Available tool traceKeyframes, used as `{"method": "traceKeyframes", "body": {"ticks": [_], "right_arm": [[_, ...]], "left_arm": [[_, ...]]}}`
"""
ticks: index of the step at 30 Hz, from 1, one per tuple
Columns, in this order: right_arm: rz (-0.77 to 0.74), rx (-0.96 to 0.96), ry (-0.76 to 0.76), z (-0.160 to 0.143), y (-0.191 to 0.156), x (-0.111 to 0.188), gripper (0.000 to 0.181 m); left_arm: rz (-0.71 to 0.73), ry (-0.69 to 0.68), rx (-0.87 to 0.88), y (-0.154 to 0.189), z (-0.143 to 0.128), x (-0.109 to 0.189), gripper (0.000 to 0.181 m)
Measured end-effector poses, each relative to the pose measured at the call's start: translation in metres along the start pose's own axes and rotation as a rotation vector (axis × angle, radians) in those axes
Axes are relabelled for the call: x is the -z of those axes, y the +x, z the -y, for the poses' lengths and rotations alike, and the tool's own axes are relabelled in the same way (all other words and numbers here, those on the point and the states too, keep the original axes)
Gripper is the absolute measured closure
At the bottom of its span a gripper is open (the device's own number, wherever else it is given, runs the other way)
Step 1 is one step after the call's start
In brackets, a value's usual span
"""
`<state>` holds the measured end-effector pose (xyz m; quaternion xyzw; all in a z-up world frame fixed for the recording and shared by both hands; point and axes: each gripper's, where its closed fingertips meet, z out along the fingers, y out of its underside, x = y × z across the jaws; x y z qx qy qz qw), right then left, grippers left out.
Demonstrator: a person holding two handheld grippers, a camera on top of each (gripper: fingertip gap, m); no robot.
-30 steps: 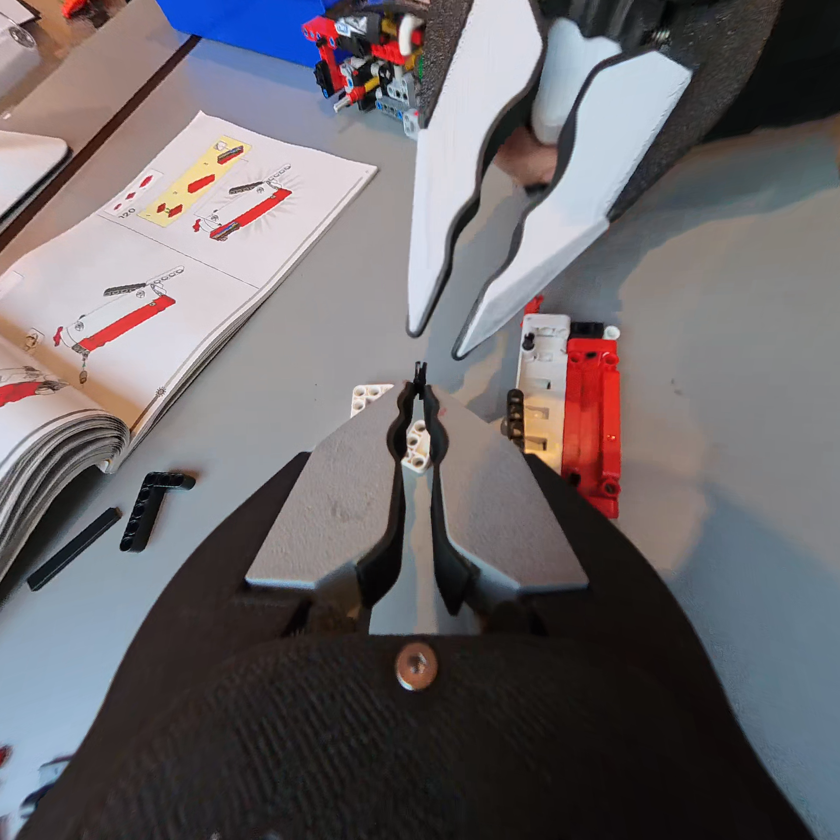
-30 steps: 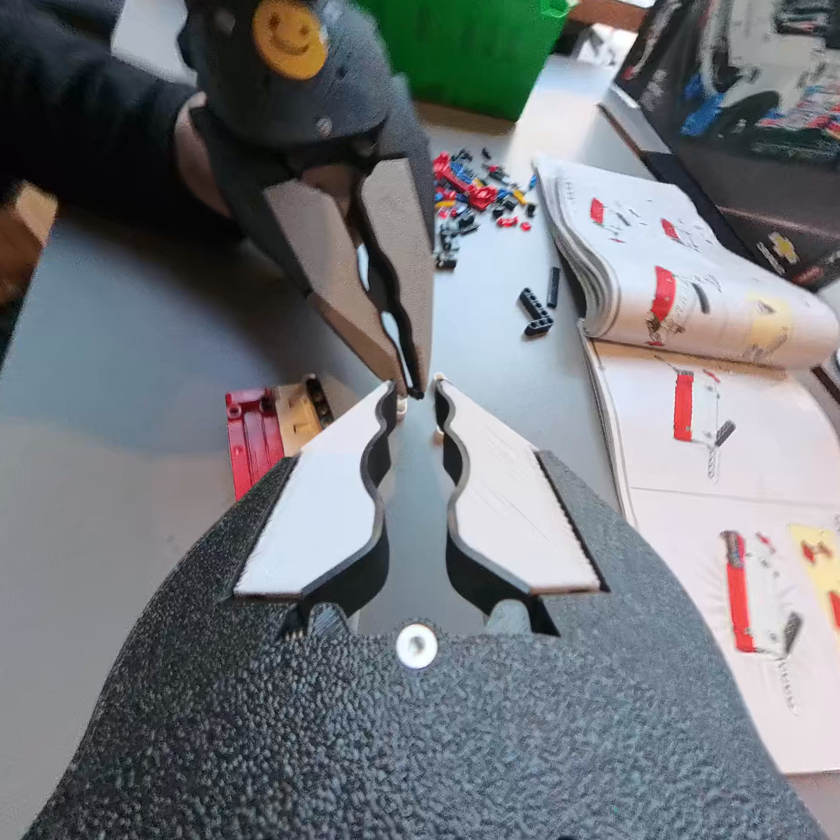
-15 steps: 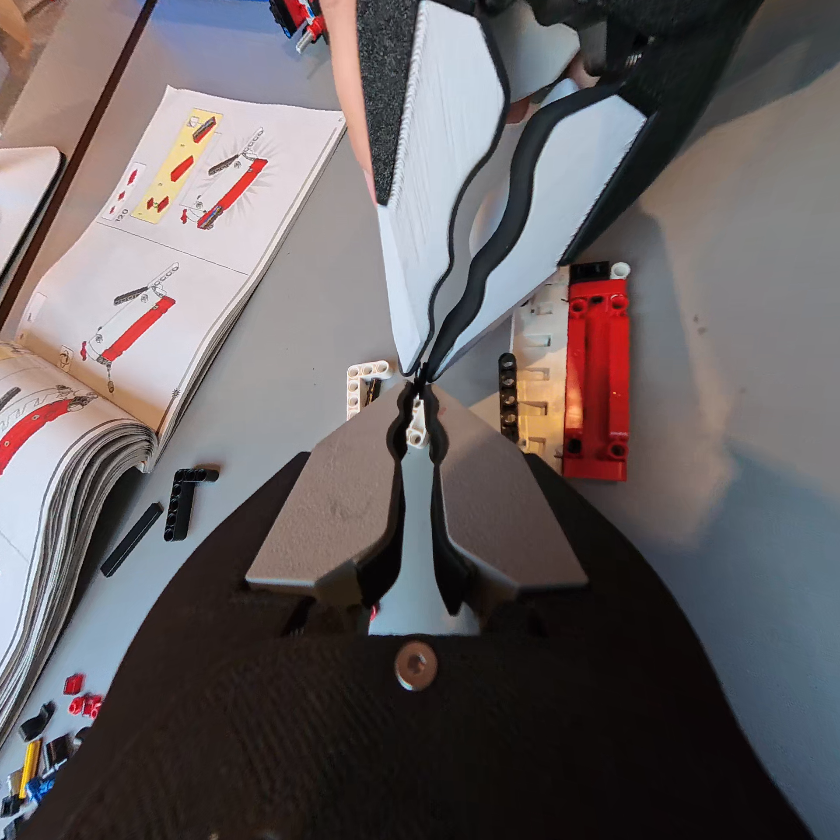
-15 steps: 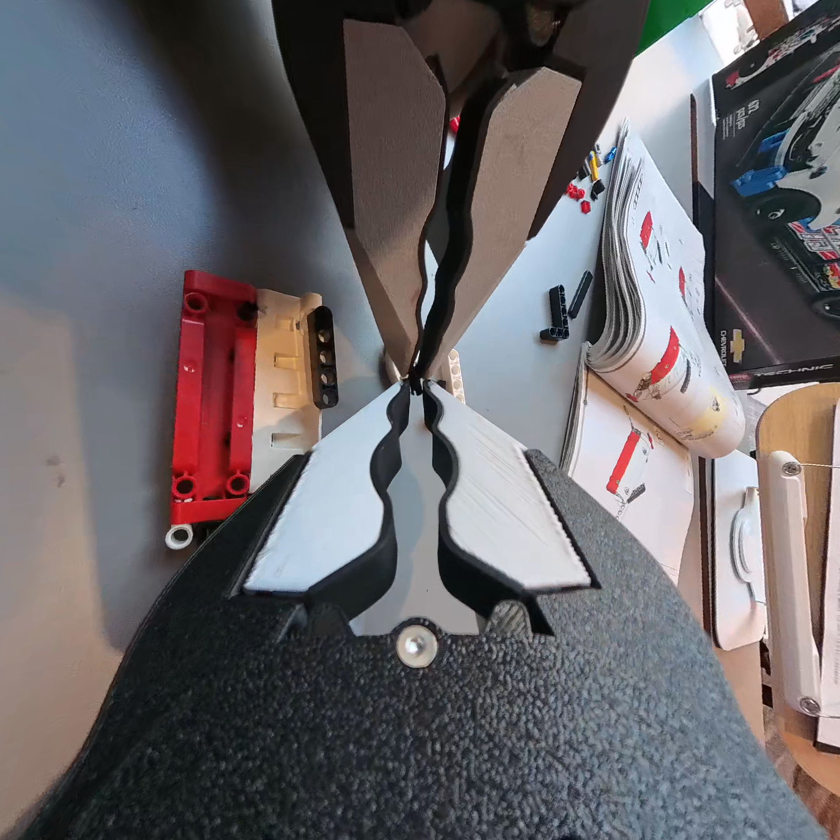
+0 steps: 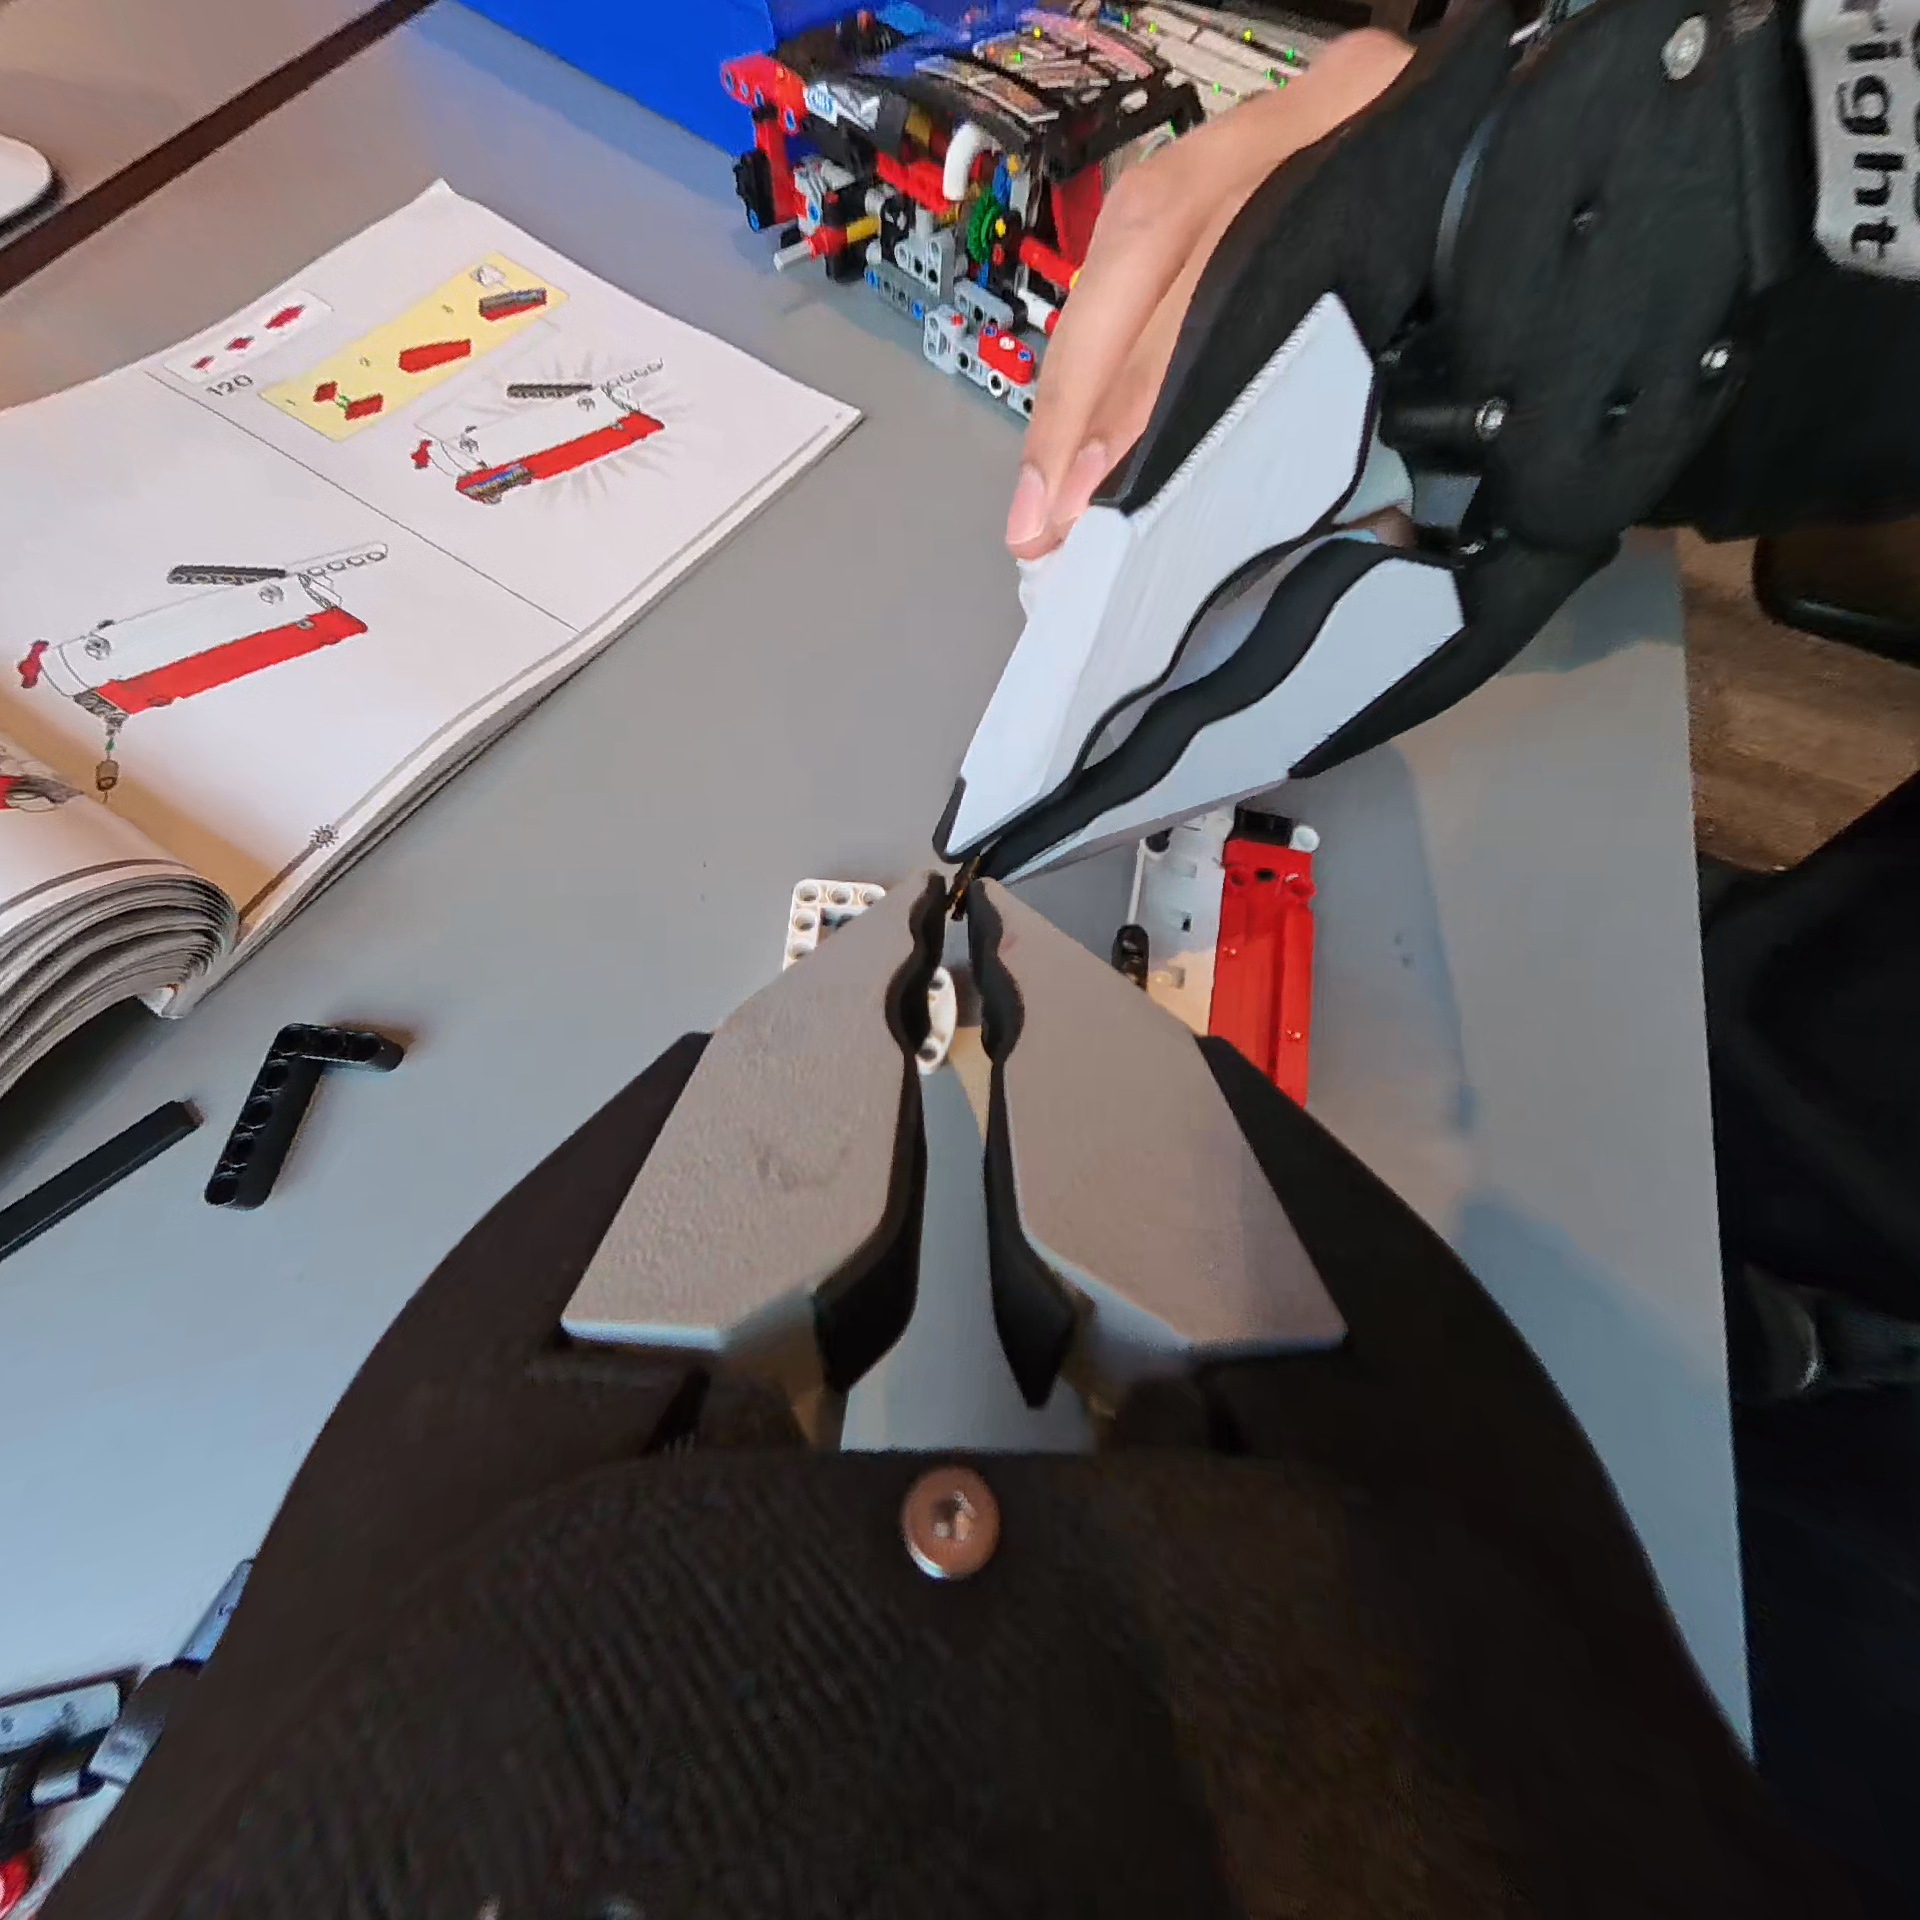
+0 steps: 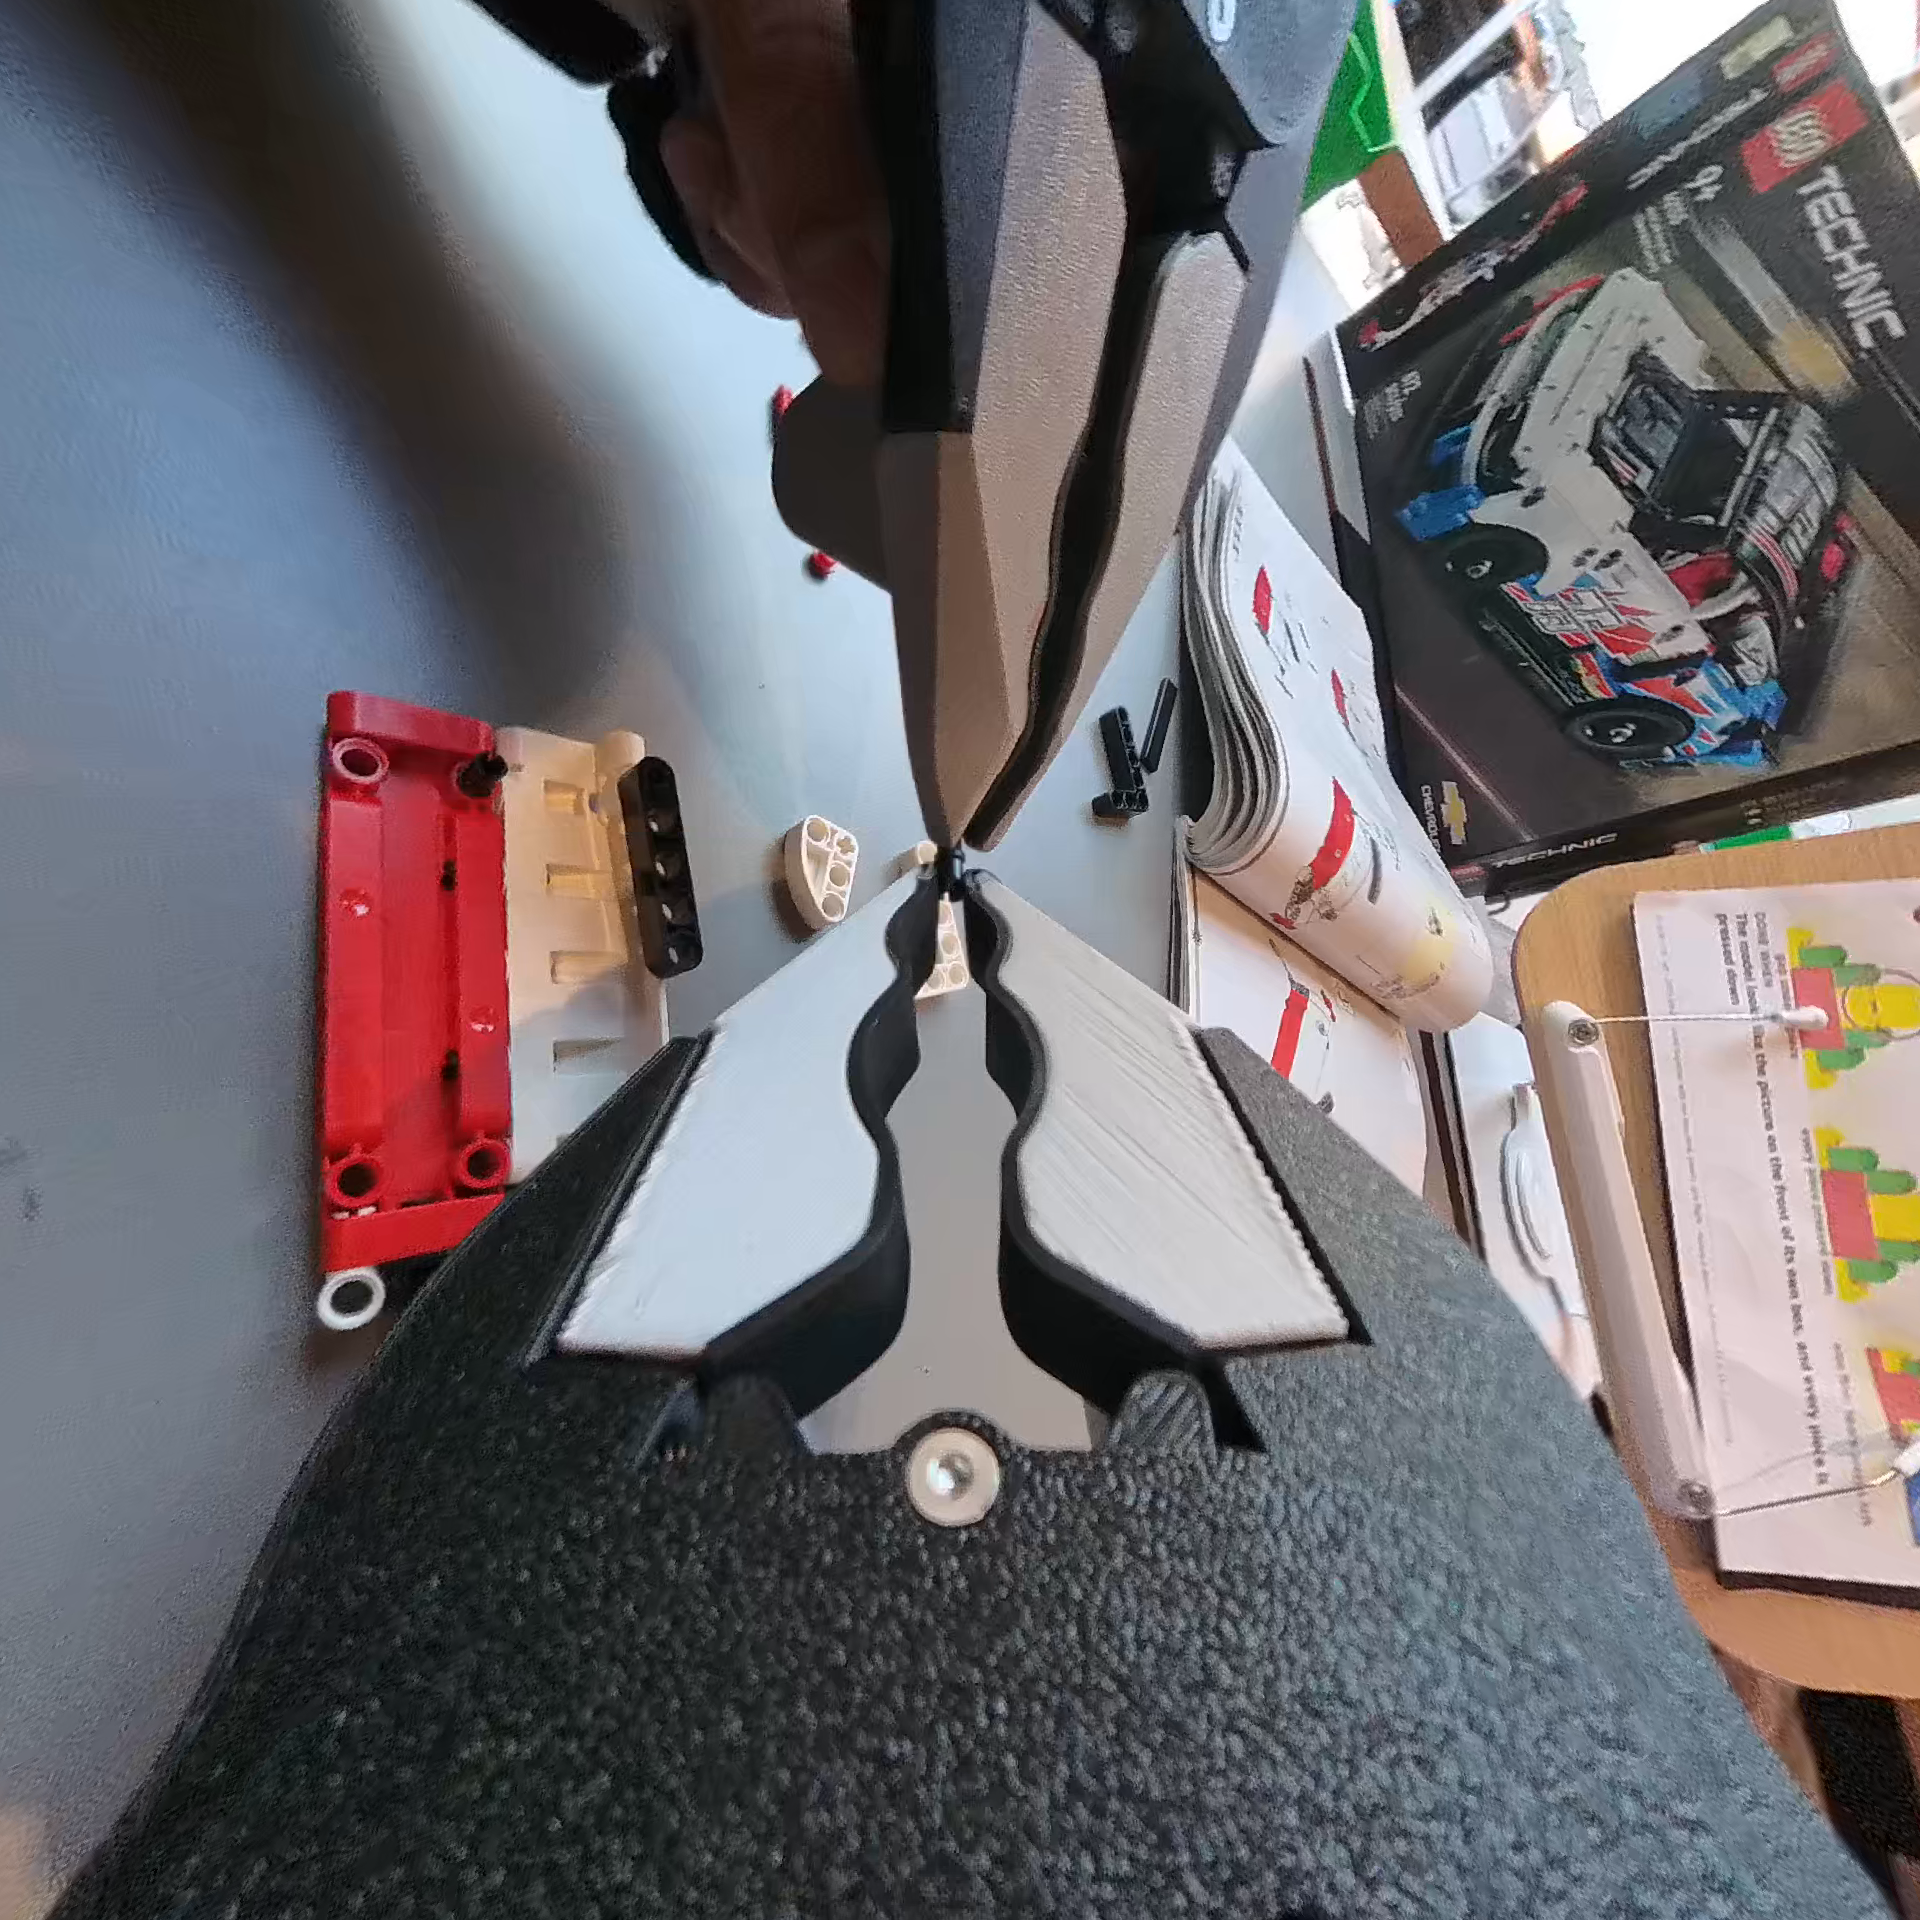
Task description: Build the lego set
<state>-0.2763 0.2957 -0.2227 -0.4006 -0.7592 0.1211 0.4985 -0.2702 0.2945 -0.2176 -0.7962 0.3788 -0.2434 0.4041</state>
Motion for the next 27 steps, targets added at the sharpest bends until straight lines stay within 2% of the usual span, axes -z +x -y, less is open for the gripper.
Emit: {"method": "traceKeyframes", "body": {"ticks": [5, 9, 11, 15, 17, 19, 22, 27], "right_arm": [[-0.04, -0.098, 0.039, 0.0, 0.008, 0.005, 0.177], [-0.035, -0.269, 0.118, 0.002, 0.018, 0.011, 0.177], [0.032, -0.396, 0.185, 0.007, 0.02, 0.015, 0.177], [0.333, -0.749, 0.333, 0.024, 0.014, 0.023, 0.177], [0.423, -0.885, 0.375, 0.028, 0.017, 0.026, 0.177], [0.479, -0.949, 0.386, 0.03, 0.016, 0.027, 0.177], [0.551, -0.996, 0.323, 0.027, 0.004, 0.022, 0.177], [0.603, -1.075, 0.319, 0.027, 0.001, 0.019, 0.177]], "left_arm": [[0.028, 0.015, -0.052, -0.001, 0.004, 0.004, 0.172], [0.081, 0.033, -0.171, -0.006, 0.005, 0.013, 0.169], [0.1, 0.047, -0.251, -0.006, 0.009, 0.018, 0.167], [0.11, 0.098, -0.401, 0.003, 0.02, 0.027, 0.167], [0.108, 0.104, -0.445, 0.007, 0.019, 0.028, 0.166], [0.138, 0.116, -0.474, 0.006, 0.02, 0.03, 0.168], [0.178, 0.106, -0.526, 0.005, 0.021, 0.03, 0.17], [0.164, 0.057, -0.636, 0.017, 0.012, 0.023, 0.169]]}}
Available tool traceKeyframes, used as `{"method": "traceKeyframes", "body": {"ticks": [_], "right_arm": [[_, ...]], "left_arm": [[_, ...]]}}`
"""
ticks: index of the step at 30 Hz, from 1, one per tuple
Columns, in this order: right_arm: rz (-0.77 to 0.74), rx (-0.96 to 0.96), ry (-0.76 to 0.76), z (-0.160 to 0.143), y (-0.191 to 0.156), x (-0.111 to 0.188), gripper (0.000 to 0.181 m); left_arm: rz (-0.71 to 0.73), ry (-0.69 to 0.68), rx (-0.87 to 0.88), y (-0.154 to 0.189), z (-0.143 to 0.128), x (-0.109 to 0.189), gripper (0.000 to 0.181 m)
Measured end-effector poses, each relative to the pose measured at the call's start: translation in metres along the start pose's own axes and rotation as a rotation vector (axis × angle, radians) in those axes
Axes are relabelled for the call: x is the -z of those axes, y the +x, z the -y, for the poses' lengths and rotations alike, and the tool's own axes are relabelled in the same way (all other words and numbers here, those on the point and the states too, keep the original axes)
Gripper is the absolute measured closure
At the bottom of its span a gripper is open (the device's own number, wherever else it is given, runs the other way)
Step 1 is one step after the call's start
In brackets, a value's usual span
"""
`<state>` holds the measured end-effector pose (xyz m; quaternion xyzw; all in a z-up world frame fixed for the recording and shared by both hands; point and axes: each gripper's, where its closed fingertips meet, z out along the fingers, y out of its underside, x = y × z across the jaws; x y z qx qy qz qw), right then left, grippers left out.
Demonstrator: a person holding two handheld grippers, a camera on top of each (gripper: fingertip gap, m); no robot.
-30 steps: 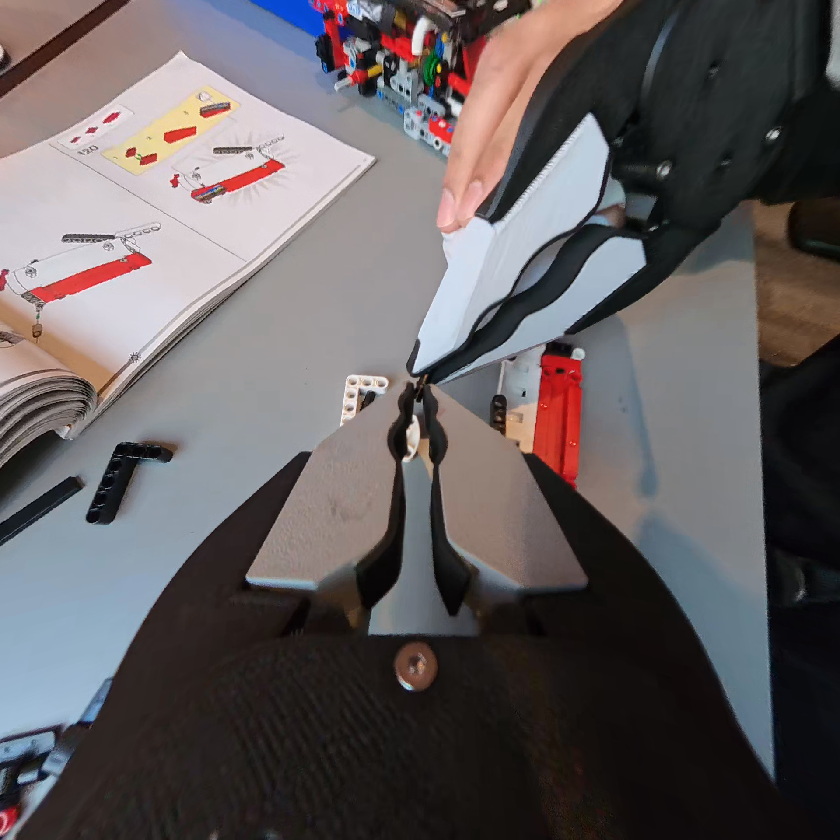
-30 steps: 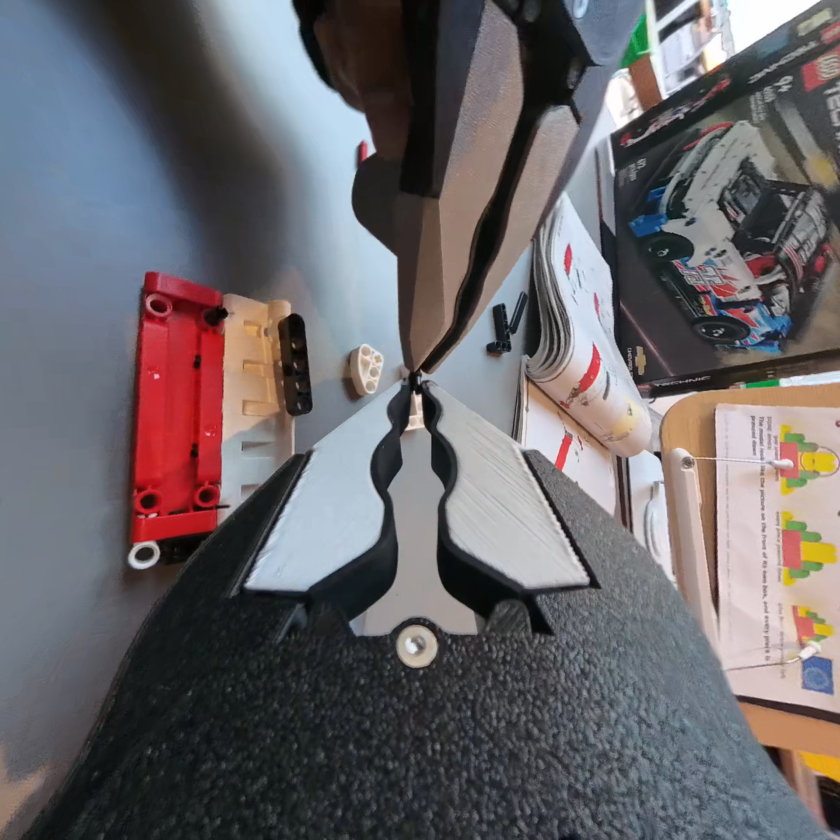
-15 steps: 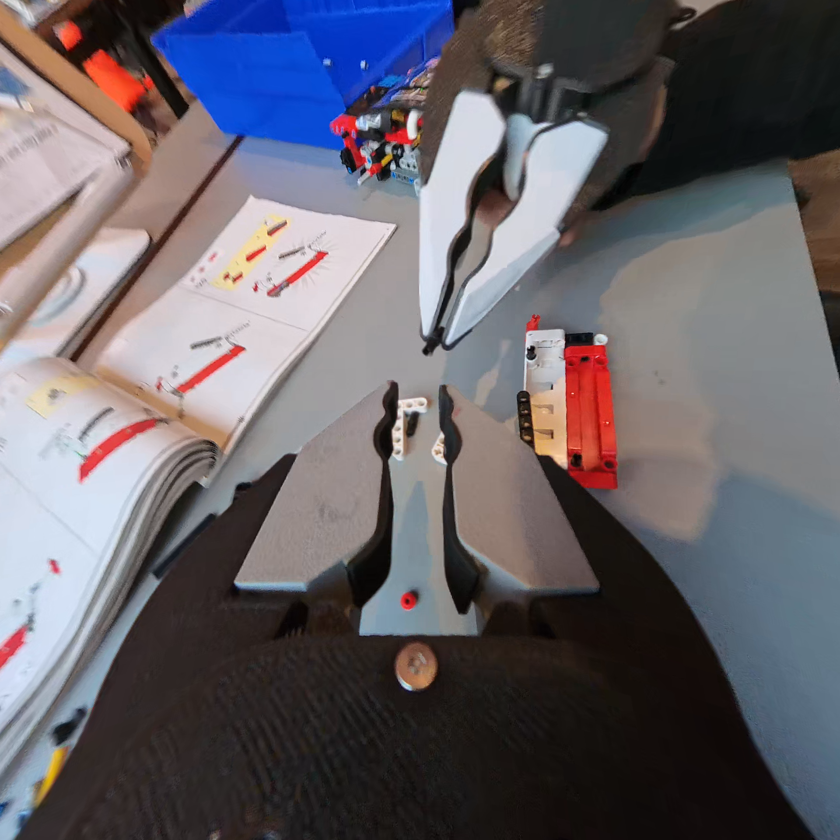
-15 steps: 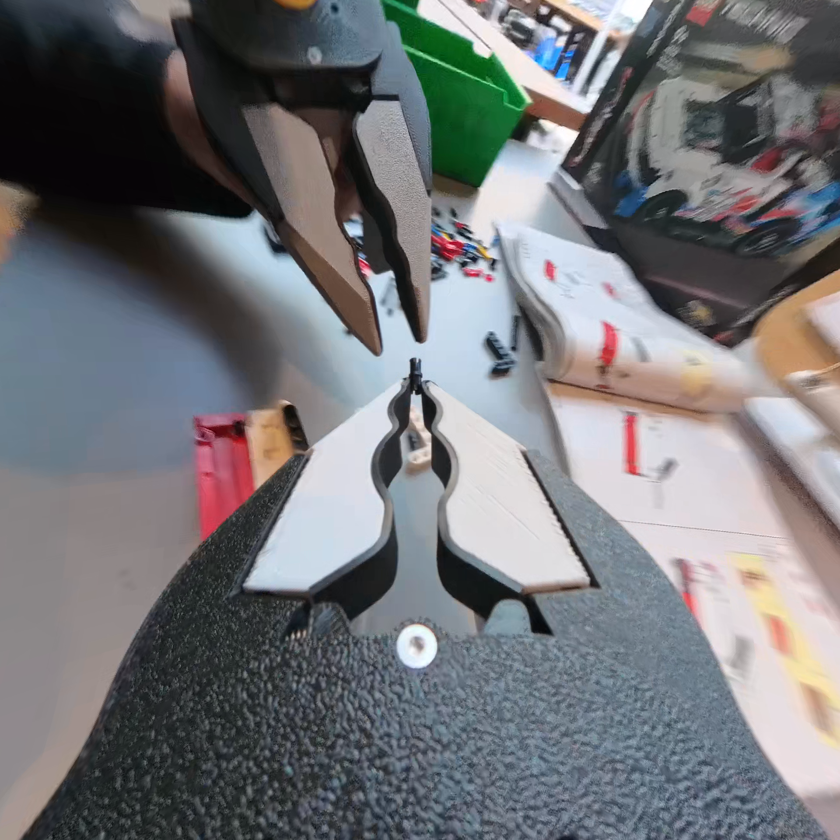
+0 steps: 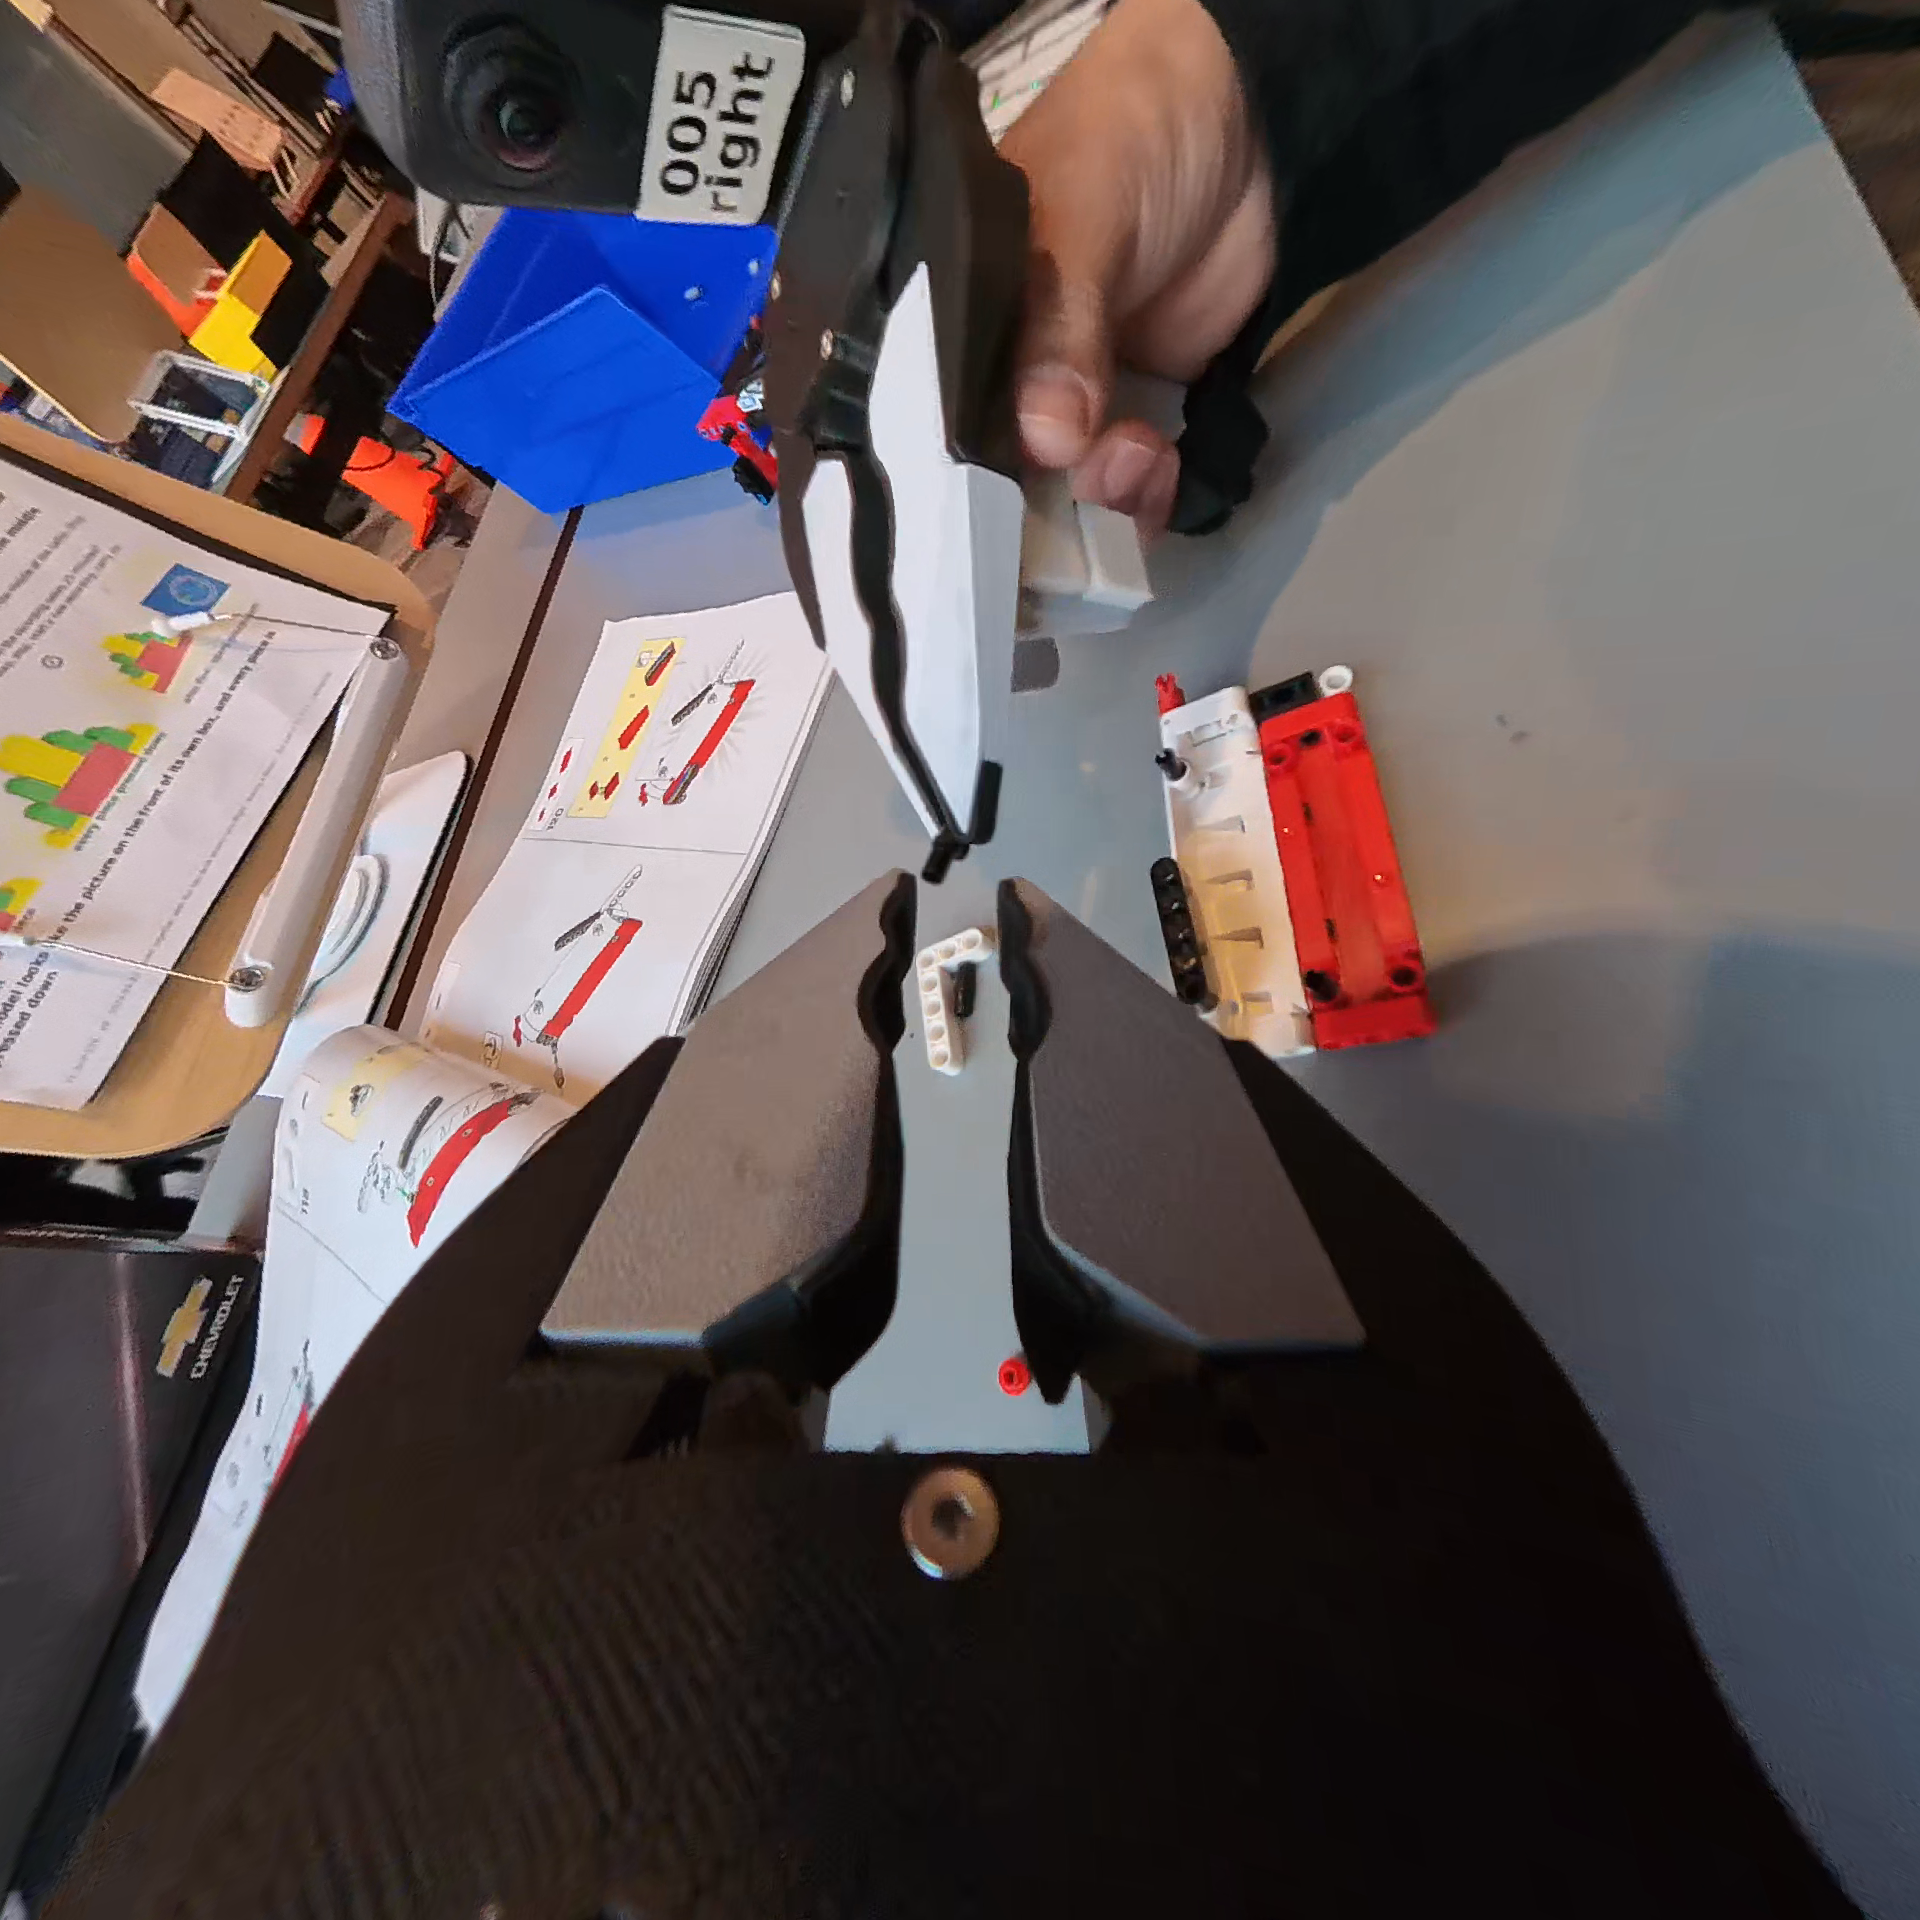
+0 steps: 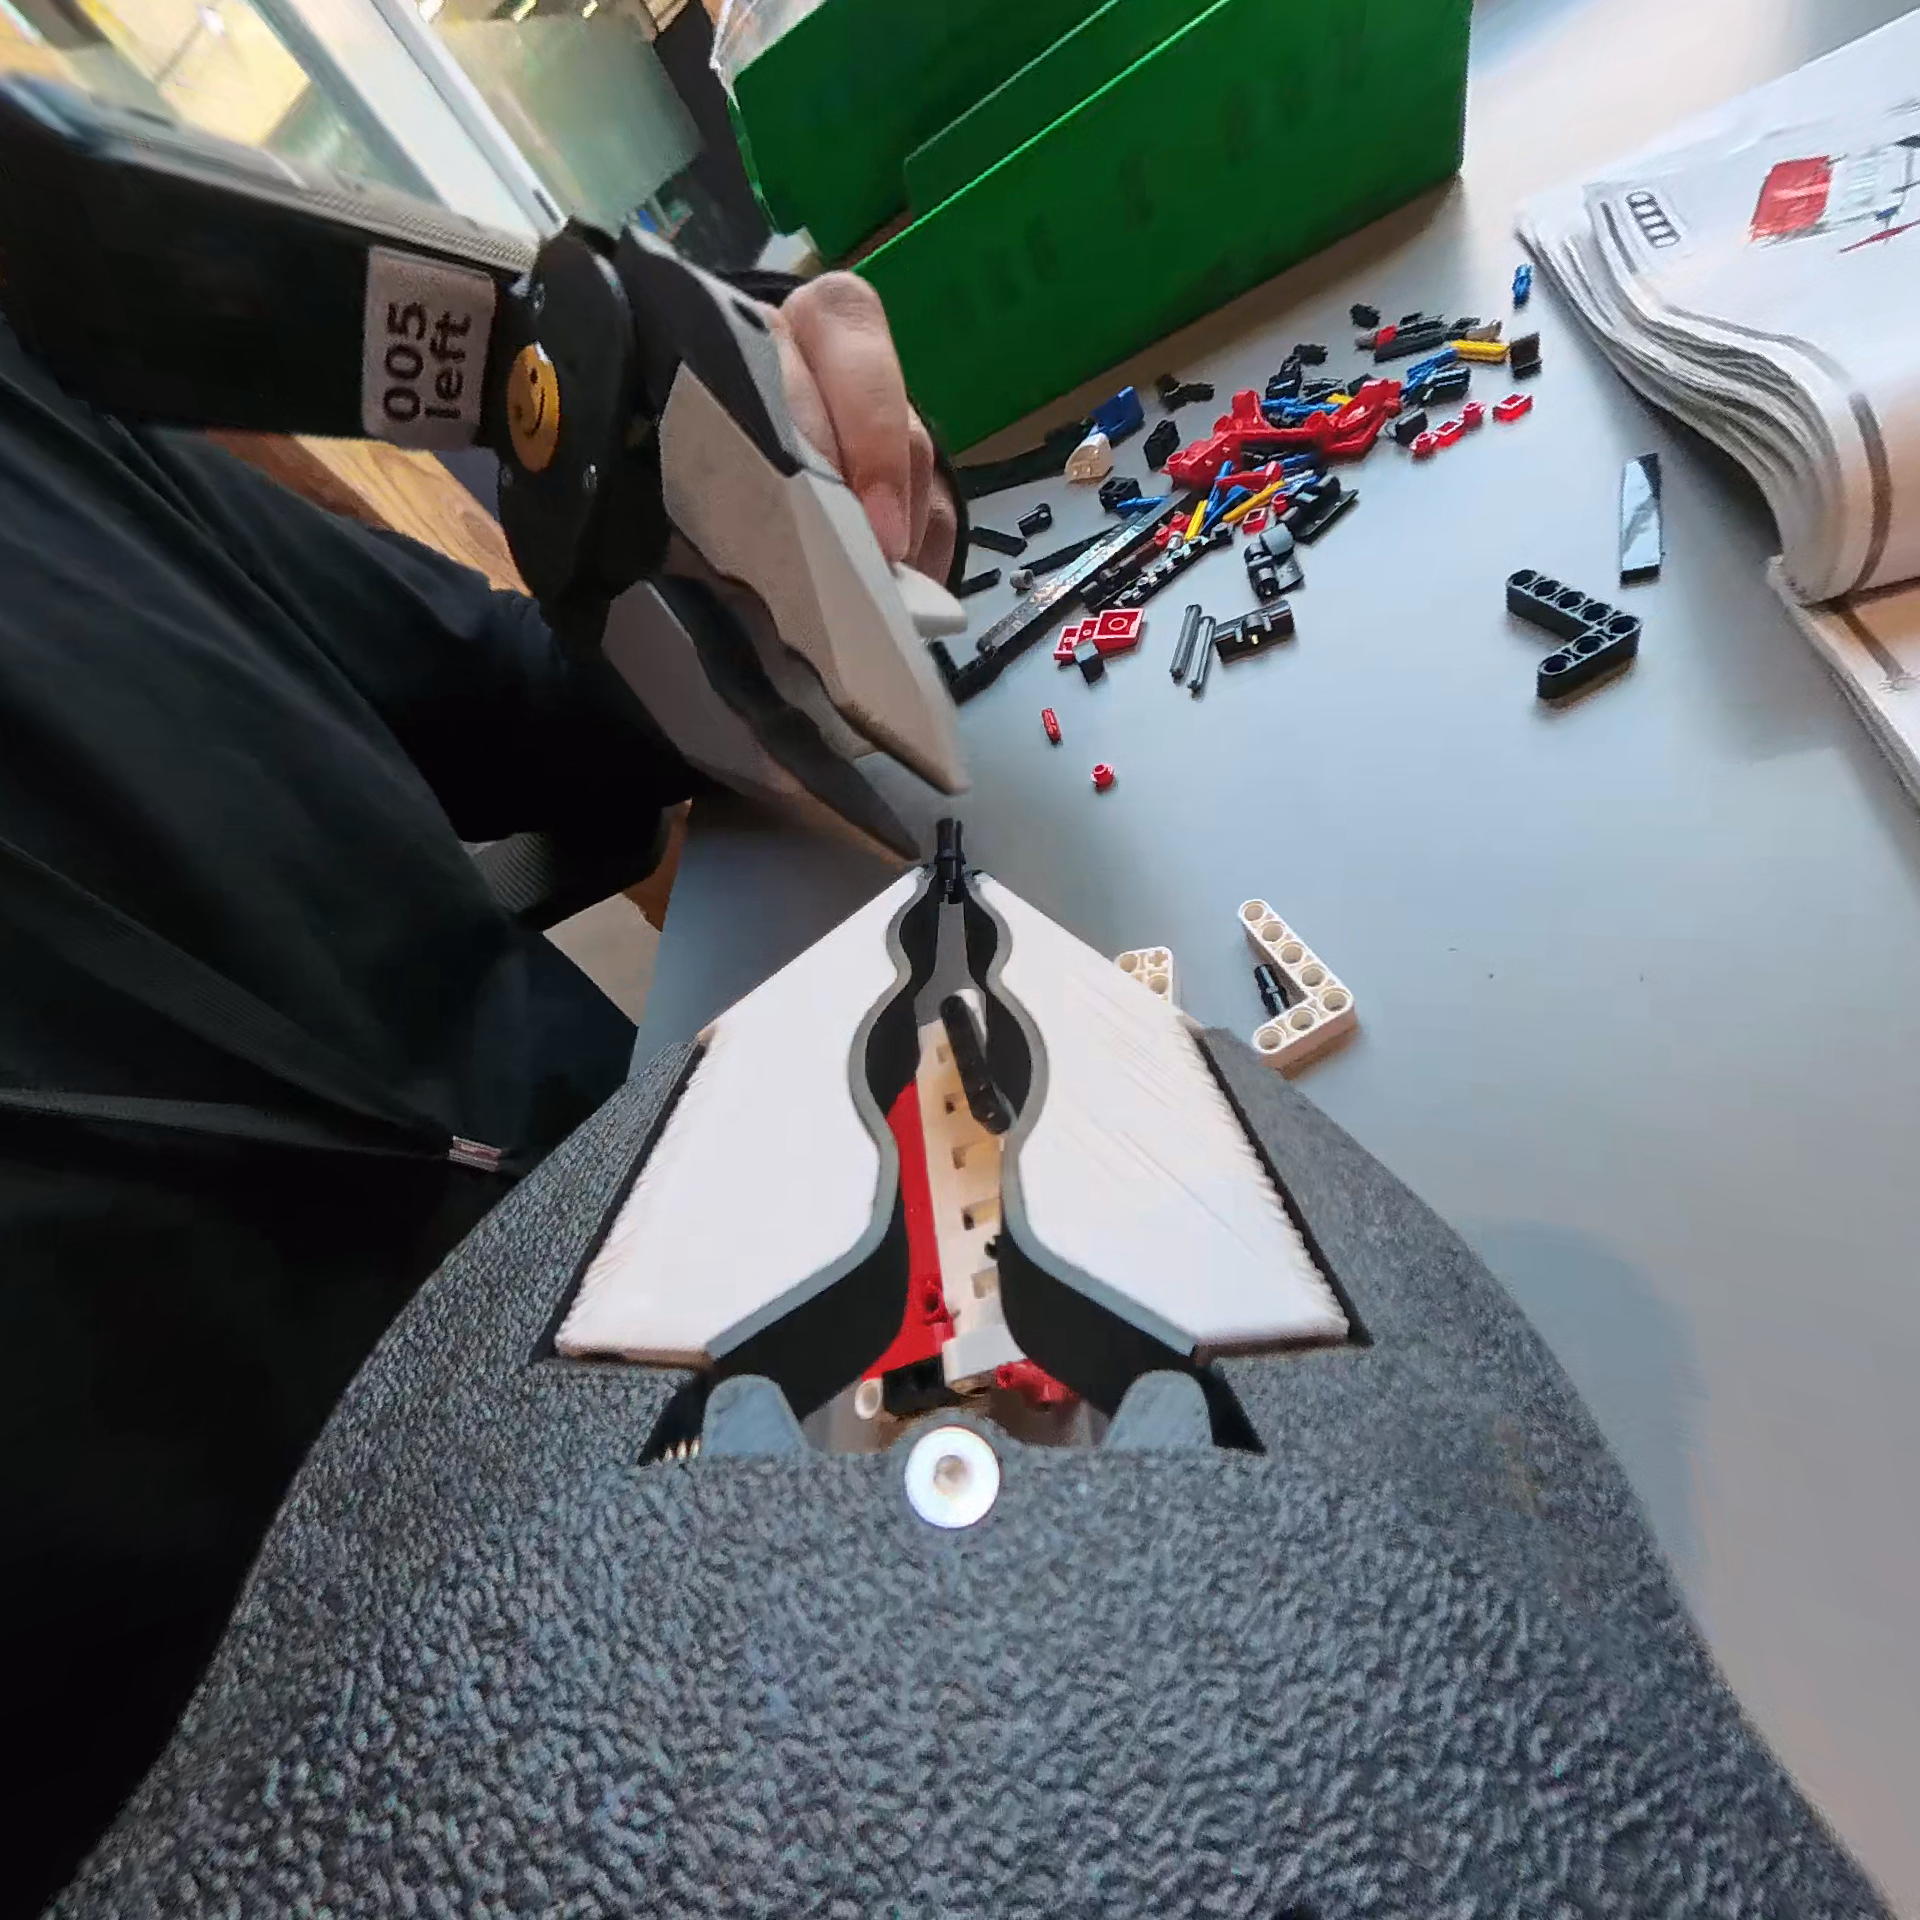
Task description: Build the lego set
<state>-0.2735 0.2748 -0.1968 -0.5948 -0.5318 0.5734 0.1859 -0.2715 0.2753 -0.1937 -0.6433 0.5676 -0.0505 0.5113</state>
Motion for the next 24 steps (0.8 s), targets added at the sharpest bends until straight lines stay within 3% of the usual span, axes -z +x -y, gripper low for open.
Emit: {"method": "traceKeyframes", "body": {"ticks": [19, 22, 24], "right_arm": [[0.074, -0.012, -0.061, -0.008, -0.005, -0.006, 0.177], [0.027, 0.031, -0.076, -0.01, 0.001, -0.007, 0.177], [-0.082, 0.148, -0.107, -0.012, 0.009, -0.008, 0.174]], "left_arm": [[-0.043, 0.007, -0.006, 0.009, -0.003, -0.003, 0.18], [-0.074, -0.046, 0.048, 0.009, -0.011, -0.007, 0.18], [-0.088, -0.102, 0.1, 0.007, -0.018, -0.009, 0.18]]}}
